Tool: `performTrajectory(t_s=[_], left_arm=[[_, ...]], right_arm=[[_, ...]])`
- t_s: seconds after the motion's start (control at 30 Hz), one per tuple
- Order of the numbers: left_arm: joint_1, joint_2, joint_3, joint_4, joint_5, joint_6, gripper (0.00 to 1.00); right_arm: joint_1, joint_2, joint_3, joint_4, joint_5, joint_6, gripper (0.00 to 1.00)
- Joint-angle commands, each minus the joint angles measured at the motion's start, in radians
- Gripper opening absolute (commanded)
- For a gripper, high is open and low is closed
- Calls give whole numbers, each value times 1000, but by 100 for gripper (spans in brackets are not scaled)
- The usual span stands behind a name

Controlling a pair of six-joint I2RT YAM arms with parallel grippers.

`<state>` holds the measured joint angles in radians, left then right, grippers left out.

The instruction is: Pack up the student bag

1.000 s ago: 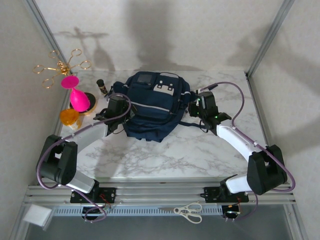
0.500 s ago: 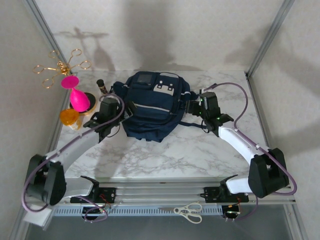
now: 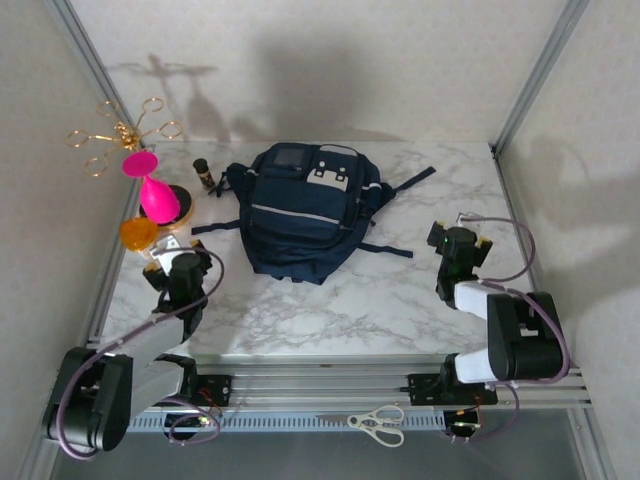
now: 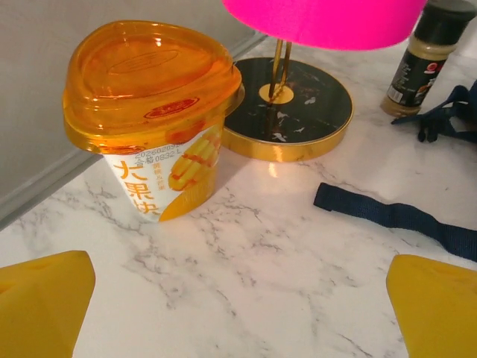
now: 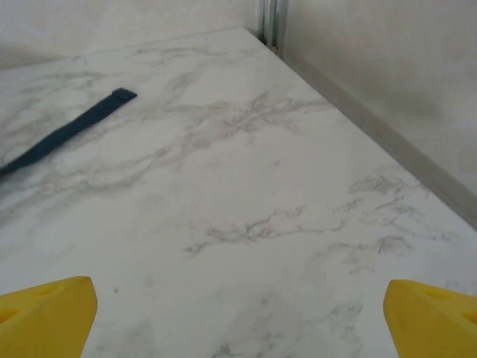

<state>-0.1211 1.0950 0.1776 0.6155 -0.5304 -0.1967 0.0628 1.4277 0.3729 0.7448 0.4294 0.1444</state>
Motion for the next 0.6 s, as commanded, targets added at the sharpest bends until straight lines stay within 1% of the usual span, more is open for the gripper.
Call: performTrajectory(t_s=[0.0,0.03,0.07,0.1,0.13,0.17,0.2,0.23,0.27,0.3,0.33,0.4,0.43,0.47,0.5,0.57], left_arm=[[18,52,-35,428,141,116,100],[22,91,-38,476,173,130,99],[23,122,-38,514,193,145,99],[23,155,-39,558,219,161,100],[27,186,-40,594,246,157,100],[39,212,-37,612,286,141,100],[47,251,-47,680,333,129,100],[50,291,-62,757,390,136,99],[51,323,-64,789,418,148,99],[49,352,-59,797,427,155,99],[47,386,-50,808,427,155,99],[41,463,-20,843,408,161,99],[37,436,19,721,382,155,99],[37,441,48,670,373,148,99],[46,450,41,701,379,138,99],[50,445,45,688,360,128,99]], right_arm=[[-33,56,-72,364,-158,-57,99],[-35,83,-94,433,-216,-78,99],[-36,82,-103,456,-257,-93,99],[-37,82,-109,471,-281,-99,99],[-39,86,-153,526,-293,-102,99],[-39,100,-183,593,-318,-108,99],[-38,128,-217,698,-365,-134,99],[-37,118,-226,681,-397,-147,99],[-37,113,-204,623,-397,-145,99],[-39,126,-165,571,-364,-133,99],[-52,115,-159,547,-371,-117,99],[-48,121,-161,566,-355,-121,99],[-49,119,-158,552,-356,-119,99],[-48,121,-159,562,-357,-120,99],[-47,122,-160,562,-357,-120,99],[-47,120,-159,559,-357,-120,99]])
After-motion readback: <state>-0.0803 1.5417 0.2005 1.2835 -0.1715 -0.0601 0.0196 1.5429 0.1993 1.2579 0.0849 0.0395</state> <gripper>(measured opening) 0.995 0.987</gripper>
